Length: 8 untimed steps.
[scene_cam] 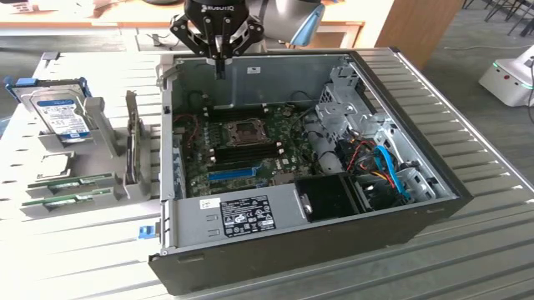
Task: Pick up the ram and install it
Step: 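Reach for the ram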
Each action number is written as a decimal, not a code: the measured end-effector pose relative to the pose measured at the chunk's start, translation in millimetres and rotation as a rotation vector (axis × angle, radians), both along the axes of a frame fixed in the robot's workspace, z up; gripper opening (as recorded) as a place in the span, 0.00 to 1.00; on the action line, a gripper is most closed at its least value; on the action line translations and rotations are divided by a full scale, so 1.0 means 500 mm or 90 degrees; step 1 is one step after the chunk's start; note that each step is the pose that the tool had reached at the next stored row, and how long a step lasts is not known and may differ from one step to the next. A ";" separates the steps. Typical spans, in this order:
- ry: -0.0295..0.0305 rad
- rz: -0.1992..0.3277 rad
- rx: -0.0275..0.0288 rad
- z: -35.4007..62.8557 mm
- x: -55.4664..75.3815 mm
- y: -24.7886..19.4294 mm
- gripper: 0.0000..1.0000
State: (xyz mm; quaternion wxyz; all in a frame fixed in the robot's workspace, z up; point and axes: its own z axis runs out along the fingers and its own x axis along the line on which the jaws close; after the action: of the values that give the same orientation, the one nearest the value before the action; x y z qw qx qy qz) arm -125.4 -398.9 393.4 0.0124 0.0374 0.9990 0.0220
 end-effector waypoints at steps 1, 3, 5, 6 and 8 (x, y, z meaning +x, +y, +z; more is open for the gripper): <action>-0.0001 0.000 0.0001 0.000 -0.002 0.0001 0.11; -0.0001 0.000 0.0001 0.000 -0.007 0.0000 0.11; -0.0001 0.000 0.0001 0.000 -0.012 0.0001 0.11; -0.0001 0.000 0.0001 0.000 -0.014 0.0000 0.11; 0.0000 0.000 0.0000 0.000 -0.019 0.0000 0.11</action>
State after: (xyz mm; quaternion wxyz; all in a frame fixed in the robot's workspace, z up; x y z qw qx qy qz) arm -134.9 -398.9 393.2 0.0125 0.0374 0.9990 0.0221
